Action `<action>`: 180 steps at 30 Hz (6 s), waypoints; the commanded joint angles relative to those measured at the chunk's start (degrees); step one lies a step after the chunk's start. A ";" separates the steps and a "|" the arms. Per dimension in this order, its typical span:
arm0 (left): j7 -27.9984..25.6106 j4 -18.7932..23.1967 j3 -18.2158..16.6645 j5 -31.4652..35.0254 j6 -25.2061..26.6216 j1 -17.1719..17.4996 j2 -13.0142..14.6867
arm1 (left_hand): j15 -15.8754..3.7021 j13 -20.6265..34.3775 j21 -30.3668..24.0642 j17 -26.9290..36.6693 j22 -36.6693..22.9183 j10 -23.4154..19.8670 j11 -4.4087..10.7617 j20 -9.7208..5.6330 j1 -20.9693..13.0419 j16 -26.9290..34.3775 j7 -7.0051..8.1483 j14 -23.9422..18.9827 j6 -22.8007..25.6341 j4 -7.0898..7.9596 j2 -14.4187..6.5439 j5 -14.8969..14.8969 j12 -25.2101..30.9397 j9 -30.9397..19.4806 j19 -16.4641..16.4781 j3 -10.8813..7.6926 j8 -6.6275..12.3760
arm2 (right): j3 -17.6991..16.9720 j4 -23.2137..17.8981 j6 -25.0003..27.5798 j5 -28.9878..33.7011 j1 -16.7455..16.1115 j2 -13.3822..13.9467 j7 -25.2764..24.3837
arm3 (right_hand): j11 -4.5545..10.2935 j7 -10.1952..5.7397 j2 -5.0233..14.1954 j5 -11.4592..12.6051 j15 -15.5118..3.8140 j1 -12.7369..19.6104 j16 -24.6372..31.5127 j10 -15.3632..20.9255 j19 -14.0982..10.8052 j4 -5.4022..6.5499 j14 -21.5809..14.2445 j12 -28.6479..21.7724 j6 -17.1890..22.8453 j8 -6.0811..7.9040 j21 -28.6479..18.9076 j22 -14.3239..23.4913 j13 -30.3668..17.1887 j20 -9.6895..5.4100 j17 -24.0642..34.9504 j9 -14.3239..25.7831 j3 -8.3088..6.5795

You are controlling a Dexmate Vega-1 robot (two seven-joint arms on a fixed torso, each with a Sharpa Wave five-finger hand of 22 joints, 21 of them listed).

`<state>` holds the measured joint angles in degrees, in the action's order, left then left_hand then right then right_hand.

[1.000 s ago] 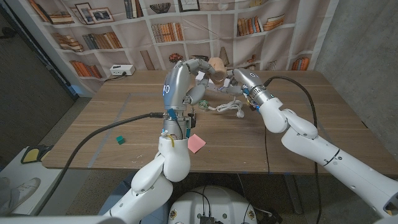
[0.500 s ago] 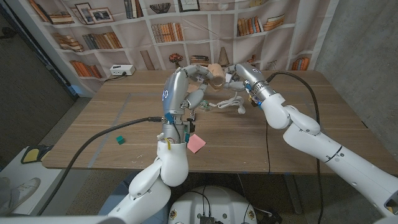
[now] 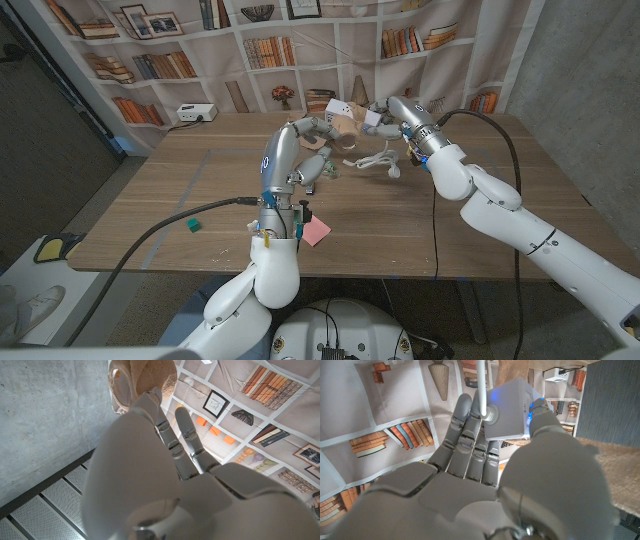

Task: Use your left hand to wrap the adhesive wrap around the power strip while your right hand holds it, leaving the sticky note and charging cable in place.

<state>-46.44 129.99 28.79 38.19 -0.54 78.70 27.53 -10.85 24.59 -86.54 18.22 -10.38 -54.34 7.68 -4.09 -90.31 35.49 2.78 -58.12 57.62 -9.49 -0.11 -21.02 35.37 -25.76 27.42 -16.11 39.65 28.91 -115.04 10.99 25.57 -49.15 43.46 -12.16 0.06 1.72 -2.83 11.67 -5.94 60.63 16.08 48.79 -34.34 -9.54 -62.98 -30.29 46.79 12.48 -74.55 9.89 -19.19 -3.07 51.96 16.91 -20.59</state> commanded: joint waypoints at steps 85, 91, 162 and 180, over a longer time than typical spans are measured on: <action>-4.45 -2.86 -6.71 -11.19 1.66 11.92 -1.70 | 0.21 0.13 -0.96 0.22 -0.34 -0.62 -0.42 0.18 -0.03 0.95 -0.26 0.18 0.83 0.11 0.43 -1.05 0.03 -0.11 -0.71 0.50 -0.24 | -10.34 -8.27 -6.40 -10.52 -7.92 5.01 -3.11 | 7.28 -5.04 7.90 0.37 -7.26 7.37 -0.44 7.92 0.60 0.31 -5.69 0.34 5.55 0.10 0.24 0.10 -7.36 -4.82 0.09 0.42 -3.59; -3.58 -2.86 -6.24 -12.03 2.29 11.47 -2.01 | 0.23 0.18 -1.01 0.19 -0.34 -0.58 -0.37 0.19 -0.04 0.97 -0.23 0.18 1.00 0.12 0.42 -1.10 0.04 0.01 -0.71 0.52 -0.27 | -10.72 -7.58 -7.76 -10.94 -8.05 4.96 -2.75 | 7.24 -5.07 7.87 0.37 -7.28 7.37 -0.38 7.98 0.60 0.30 -5.83 0.34 5.65 0.14 0.26 0.10 -7.39 -4.84 0.13 0.42 -3.54; -1.58 -10.84 -7.19 -20.28 7.65 0.53 -1.43 | 0.38 -0.36 -1.32 -0.25 -0.36 -1.06 -0.75 0.50 0.06 1.25 -0.53 0.07 1.56 0.12 0.67 -1.85 -0.12 0.38 -0.83 0.75 -0.58 | -16.60 -11.92 -21.30 -22.20 -16.07 6.98 8.46 | 7.30 -5.01 7.97 0.41 -7.24 7.18 -0.61 7.97 0.83 0.33 -5.66 0.66 5.46 -0.03 0.45 0.12 -7.68 -4.88 0.52 0.52 -3.65; -0.62 -12.28 -6.36 -21.20 9.10 -3.32 -0.71 | 0.42 -0.41 -1.37 -0.31 -0.38 -1.11 -0.72 0.48 0.01 1.38 -0.42 0.16 1.61 0.13 0.65 -2.01 -0.15 0.31 -0.86 0.80 -0.59 | -15.46 -12.55 -23.46 -23.88 -16.51 7.22 10.98 | 7.23 -5.01 7.96 0.41 -7.27 7.24 -0.73 7.96 0.81 0.28 -5.72 0.75 5.52 -0.03 0.46 0.12 -7.71 -4.84 0.38 0.55 -3.59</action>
<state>-47.51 118.73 21.98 17.63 8.07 77.39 26.29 -10.65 24.06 -87.42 17.72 -10.53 -54.96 7.06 -3.58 -90.10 36.45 2.56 -57.90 58.85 -9.41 0.12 -22.68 35.37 -25.22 26.70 -15.71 39.38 12.94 -127.02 -11.39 2.53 -65.22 50.43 -2.54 -0.07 1.54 -2.66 11.91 -5.96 60.45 15.64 49.09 -33.73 -9.54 -63.13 -29.16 46.97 12.08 -74.23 9.89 -20.67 -3.28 52.25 17.14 -20.59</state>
